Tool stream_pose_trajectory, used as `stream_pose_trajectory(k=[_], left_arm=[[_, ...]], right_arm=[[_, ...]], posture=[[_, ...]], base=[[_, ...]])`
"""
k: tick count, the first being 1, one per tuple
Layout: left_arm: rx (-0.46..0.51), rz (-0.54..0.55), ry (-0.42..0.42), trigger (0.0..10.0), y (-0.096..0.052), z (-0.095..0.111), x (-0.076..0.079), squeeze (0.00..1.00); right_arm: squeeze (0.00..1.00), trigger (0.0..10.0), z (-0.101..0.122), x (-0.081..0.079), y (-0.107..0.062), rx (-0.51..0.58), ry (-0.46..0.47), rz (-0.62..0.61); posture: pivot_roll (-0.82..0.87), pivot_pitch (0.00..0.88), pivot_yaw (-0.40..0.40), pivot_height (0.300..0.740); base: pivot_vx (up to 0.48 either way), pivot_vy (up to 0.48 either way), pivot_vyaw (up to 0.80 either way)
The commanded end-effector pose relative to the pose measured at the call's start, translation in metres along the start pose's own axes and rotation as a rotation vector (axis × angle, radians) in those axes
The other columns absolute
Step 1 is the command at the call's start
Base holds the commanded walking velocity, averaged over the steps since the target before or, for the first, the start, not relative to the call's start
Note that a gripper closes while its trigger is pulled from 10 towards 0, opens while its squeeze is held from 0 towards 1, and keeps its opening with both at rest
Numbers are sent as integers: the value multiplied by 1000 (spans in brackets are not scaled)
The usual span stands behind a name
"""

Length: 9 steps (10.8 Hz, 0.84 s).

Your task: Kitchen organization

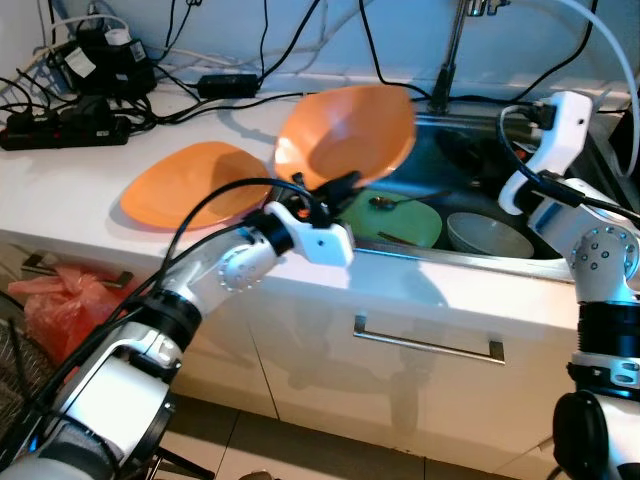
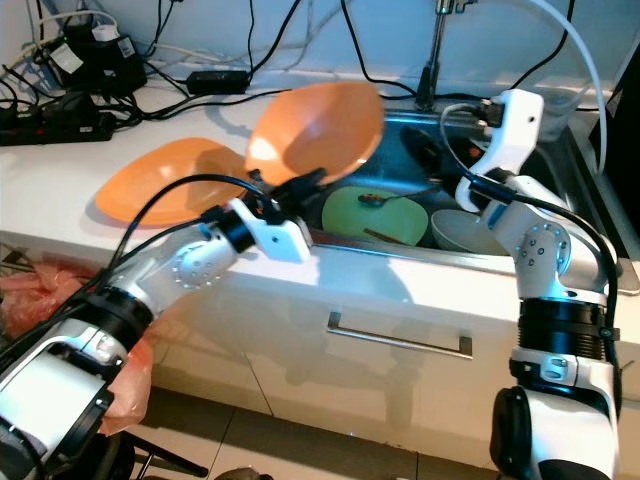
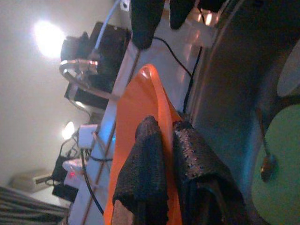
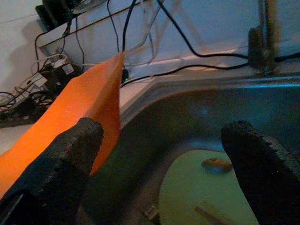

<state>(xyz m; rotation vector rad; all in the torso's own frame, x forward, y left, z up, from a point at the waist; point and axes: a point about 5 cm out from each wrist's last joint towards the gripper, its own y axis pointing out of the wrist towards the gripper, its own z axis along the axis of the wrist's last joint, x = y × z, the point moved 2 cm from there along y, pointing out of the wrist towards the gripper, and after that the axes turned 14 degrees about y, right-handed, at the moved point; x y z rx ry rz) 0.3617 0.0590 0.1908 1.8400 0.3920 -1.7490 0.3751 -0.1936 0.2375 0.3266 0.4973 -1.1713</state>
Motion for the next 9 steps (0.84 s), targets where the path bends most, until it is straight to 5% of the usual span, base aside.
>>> stream_pose_trajectory(k=[1, 4, 9], left_arm=[[28, 44, 34, 0, 8, 2, -13, 0], [88, 48, 52, 0, 15, 15, -12, 0], [114, 77, 74, 0, 22, 21, -18, 0]], right_arm=[[0, 10000, 4, -8, 2, -1, 19, 26], [0, 10000, 0, -22, 14, -80, -33, 67], [0, 10000, -9, -18, 24, -155, -69, 57]], posture=[[31, 0, 48, 740], [33, 0, 45, 740], [40, 0, 38, 740]], base=[[0, 0, 0], [0, 0, 0], [0, 0, 0]])
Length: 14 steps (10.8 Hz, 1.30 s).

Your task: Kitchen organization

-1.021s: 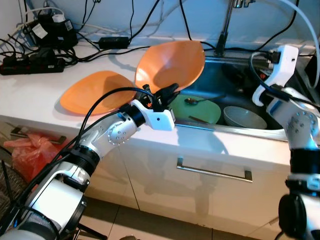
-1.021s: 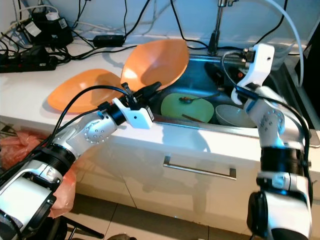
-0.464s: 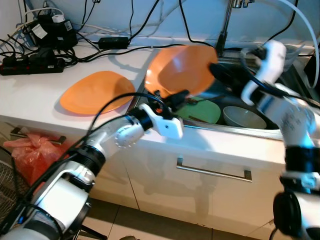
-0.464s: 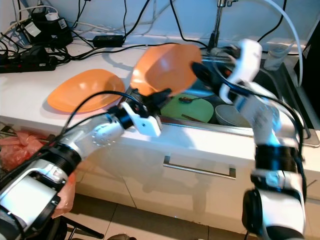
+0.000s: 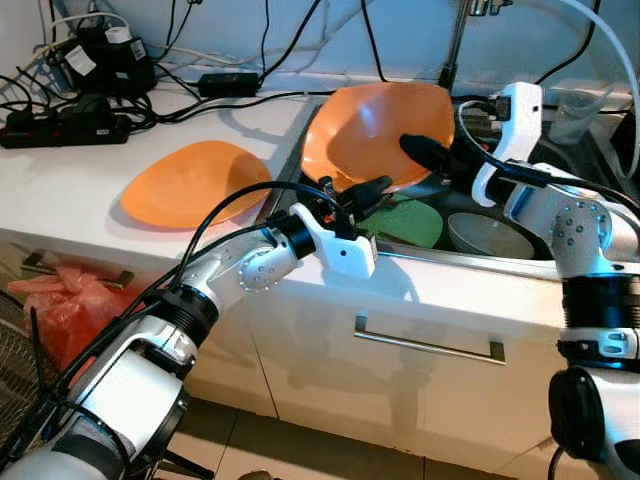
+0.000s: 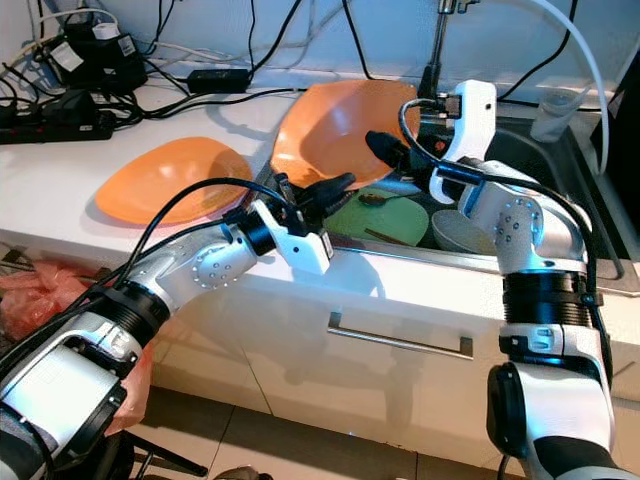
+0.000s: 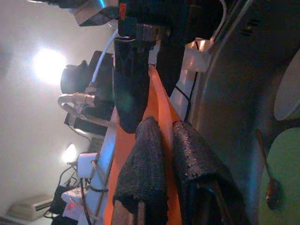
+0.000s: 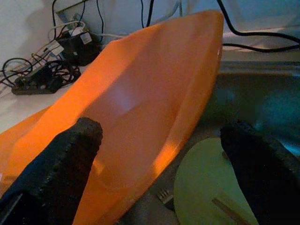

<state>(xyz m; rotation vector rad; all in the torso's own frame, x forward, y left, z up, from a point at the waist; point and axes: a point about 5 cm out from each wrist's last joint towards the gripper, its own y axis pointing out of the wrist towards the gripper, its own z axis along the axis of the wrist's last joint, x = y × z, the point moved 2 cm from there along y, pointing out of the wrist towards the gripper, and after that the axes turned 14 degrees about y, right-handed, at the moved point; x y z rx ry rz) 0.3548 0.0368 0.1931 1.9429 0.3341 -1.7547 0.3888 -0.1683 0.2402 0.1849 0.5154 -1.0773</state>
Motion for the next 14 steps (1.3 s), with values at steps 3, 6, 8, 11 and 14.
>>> stream_pose_trajectory(k=[3, 6, 8, 11, 14], left_arm=[[41, 101, 22, 0, 10, 7, -22, 0], [53, 72, 14, 0, 0, 9, -12, 0], [55, 65, 15, 0, -3, 9, -11, 0], [66, 68, 22, 0, -4, 11, -13, 0], [63, 62, 21, 0, -6, 10, -12, 0]], right_arm=[[0, 10000, -3, 4, 8, -14, -4, -13], [0, 10000, 2, 15, 11, -11, -29, -52], [0, 10000, 2, 19, 12, -14, -36, -57], [0, 10000, -9, 24, 16, -51, -23, -66], [0, 10000, -13, 26, 18, -59, -10, -64]], posture=[[47, 0, 38, 740], [51, 0, 38, 740], [59, 0, 36, 740], [66, 0, 33, 740], [69, 0, 37, 740]], base=[[0, 0, 0], [0, 0, 0], [0, 0, 0], [0, 0, 0], [0, 0, 0]])
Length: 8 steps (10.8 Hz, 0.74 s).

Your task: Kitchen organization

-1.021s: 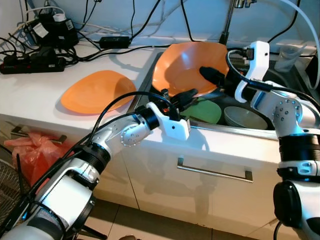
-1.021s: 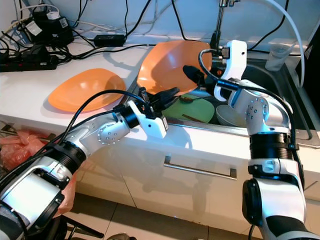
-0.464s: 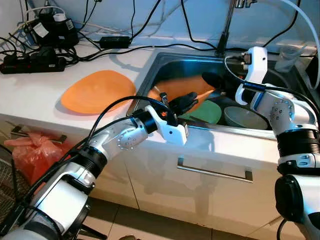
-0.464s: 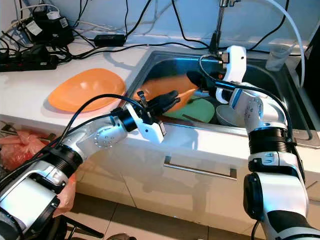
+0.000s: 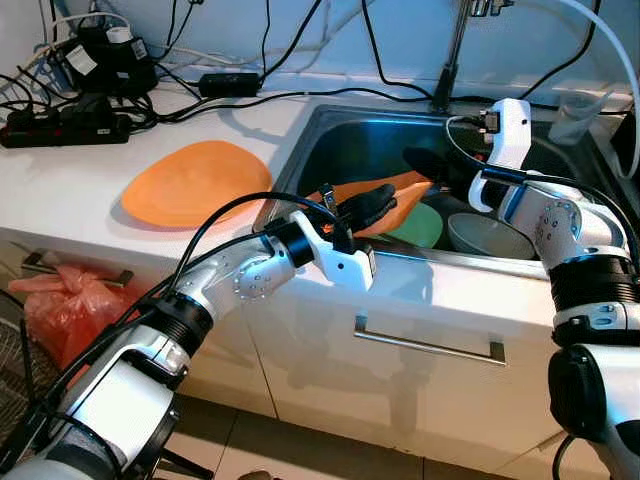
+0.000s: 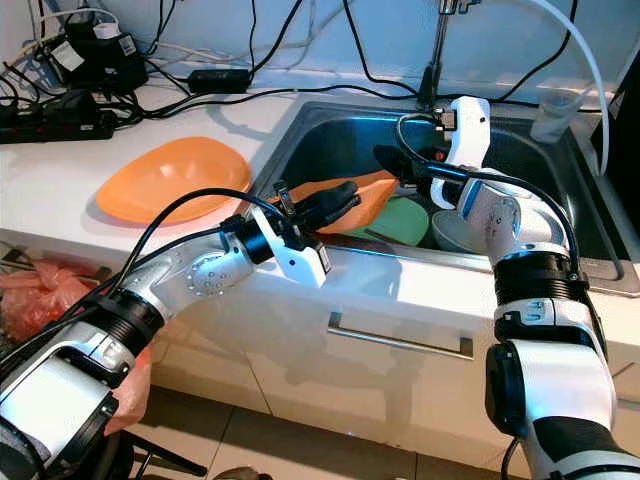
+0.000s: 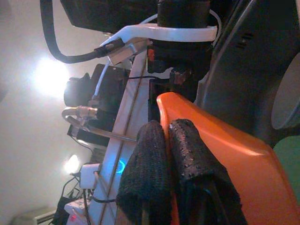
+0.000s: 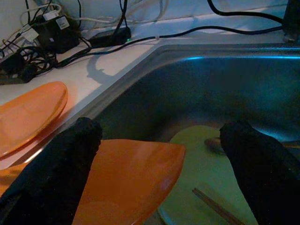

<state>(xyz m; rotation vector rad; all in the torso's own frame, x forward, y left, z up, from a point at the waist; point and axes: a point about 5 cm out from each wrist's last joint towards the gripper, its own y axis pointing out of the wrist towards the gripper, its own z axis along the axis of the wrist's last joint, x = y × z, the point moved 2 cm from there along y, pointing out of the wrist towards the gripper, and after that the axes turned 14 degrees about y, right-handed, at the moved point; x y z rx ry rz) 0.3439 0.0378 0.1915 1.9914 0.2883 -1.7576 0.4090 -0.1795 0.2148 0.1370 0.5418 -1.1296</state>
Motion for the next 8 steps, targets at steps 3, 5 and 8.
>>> stream_pose_trajectory(k=[3, 5, 8], left_arm=[[11, 86, 34, 0, 2, -1, -19, 0], [-58, 154, 108, 0, 1, -17, -37, 0], [-187, 196, 109, 0, -4, -41, -48, 0]], right_arm=[[0, 10000, -4, 4, 2, -42, 6, -8], [0, 10000, 16, -2, 2, 56, 33, 23], [0, 10000, 45, -26, -9, 243, 111, 173]], posture=[[70, 0, 35, 740], [73, 0, 32, 740], [67, 0, 36, 740]], base=[[0, 0, 0], [0, 0, 0], [0, 0, 0]])
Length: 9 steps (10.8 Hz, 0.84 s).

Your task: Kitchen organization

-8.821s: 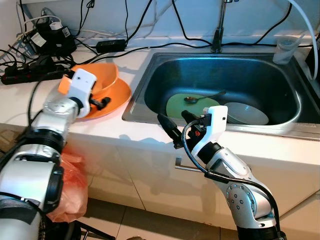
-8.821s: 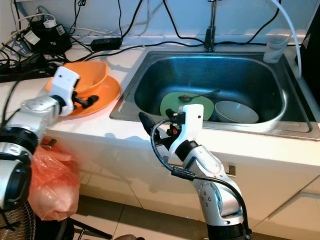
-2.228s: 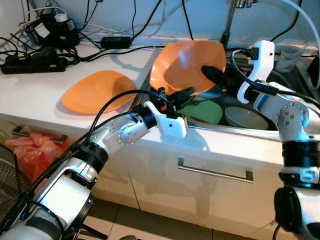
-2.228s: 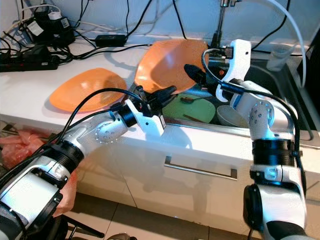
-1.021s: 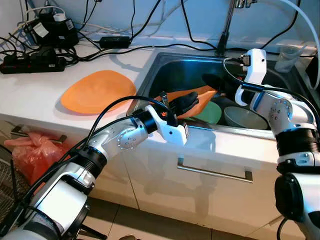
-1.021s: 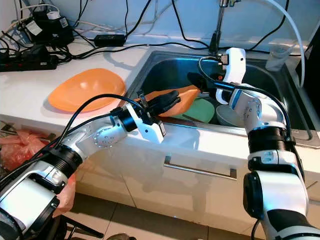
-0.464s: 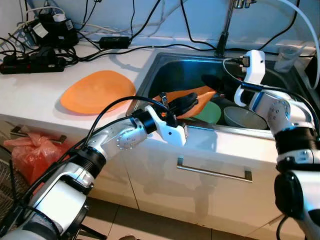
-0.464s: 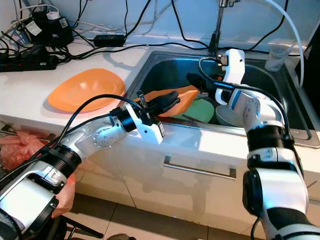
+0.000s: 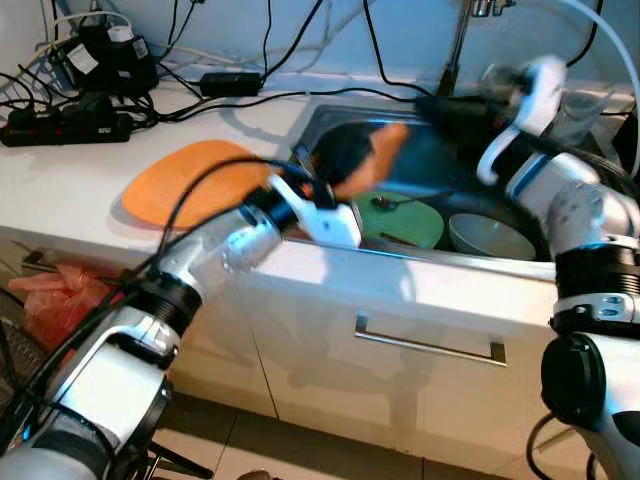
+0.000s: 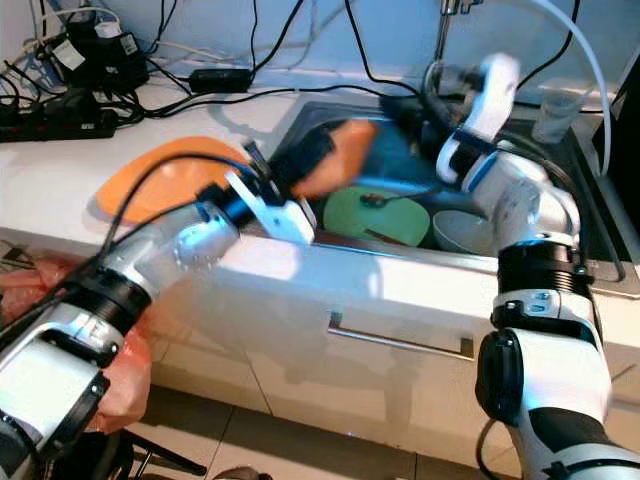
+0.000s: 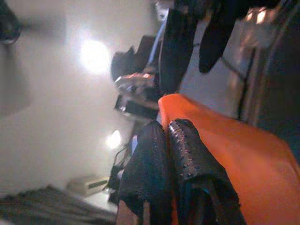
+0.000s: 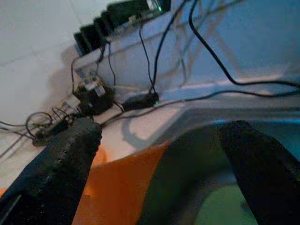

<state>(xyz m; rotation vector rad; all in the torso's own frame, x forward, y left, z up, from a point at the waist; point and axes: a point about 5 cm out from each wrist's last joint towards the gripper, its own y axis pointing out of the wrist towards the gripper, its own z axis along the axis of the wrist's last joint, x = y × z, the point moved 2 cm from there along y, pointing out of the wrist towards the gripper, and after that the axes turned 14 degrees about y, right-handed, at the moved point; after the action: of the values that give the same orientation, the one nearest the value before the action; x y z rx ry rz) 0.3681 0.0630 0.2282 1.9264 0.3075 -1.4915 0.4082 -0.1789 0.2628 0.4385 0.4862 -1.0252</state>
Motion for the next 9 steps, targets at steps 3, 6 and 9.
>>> stream_pose_trajectory(k=[3, 6, 9], left_arm=[[-46, 82, 24, 0, 6, -13, -20, 0], [59, 55, 35, 0, 5, -1, -19, 0], [112, -21, 48, 0, -8, -1, -13, 0]], right_arm=[[0, 10000, -3, -1, -5, 1, 19, 6], [0, 10000, -6, 1, -7, -68, -46, -15], [0, 10000, -16, 6, -10, -103, -46, -42]], posture=[[65, 0, 31, 740], [60, 0, 28, 740], [62, 0, 23, 740]], base=[[0, 0, 0], [0, 0, 0], [0, 0, 0]])
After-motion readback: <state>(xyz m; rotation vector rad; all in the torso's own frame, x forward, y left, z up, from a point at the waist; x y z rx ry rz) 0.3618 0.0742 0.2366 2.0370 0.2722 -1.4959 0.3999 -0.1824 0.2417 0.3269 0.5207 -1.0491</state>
